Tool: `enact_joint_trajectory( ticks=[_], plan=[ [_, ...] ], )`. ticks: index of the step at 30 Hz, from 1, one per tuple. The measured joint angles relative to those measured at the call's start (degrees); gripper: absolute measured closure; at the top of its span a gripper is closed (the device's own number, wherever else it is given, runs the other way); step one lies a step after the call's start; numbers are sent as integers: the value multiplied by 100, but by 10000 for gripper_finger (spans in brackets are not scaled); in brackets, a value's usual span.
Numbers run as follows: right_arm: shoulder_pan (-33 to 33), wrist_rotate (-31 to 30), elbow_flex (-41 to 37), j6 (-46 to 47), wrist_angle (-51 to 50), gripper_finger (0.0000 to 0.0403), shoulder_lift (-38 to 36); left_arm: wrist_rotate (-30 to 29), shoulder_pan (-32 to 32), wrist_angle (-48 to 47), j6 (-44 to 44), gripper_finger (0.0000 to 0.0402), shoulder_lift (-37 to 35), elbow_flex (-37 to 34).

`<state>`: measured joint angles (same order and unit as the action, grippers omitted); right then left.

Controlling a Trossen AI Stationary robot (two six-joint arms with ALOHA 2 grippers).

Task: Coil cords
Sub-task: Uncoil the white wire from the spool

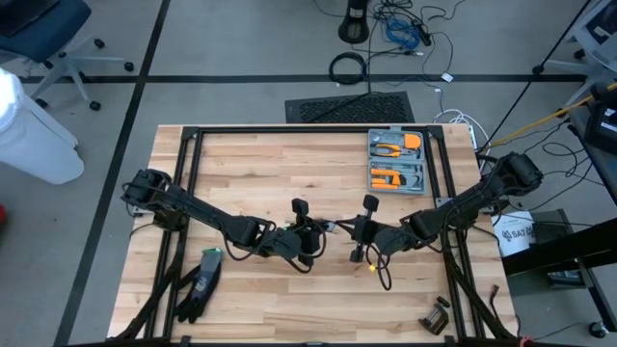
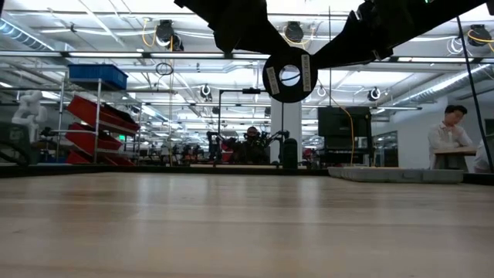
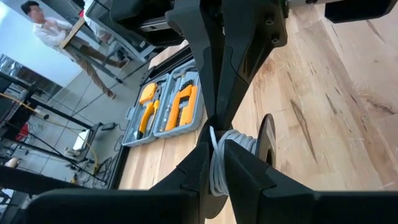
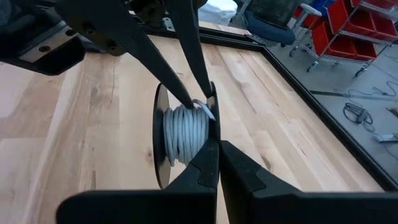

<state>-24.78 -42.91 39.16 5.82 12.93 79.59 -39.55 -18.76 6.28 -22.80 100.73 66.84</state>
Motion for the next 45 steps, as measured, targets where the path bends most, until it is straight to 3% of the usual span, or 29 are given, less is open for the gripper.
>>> enact_joint_trajectory(
  ticks=[12, 22, 26, 30, 38, 45],
  plan=[
    [9, 332, 0, 681, -197, 403, 676, 35, -206, -1165, 1424, 359, 0, -4],
    [57, 404, 0, 585, -25, 403, 807, 349, -284, -1157, 2265, 359, 0, -4],
    [70, 400, 0, 525, 12, 403, 807, 18, -292, -1152, 2693, 358, 13, -4],
    [75, 395, 0, 506, 25, 403, 807, -170, -317, -1096, 2751, 338, 39, -4],
    [75, 398, 0, 445, 54, 403, 807, -163, -317, -1108, 3000, 260, 46, -4],
    [75, 398, 0, 442, 59, 403, 807, 240, -225, -1106, 2998, 250, 46, -4]
  ],
)
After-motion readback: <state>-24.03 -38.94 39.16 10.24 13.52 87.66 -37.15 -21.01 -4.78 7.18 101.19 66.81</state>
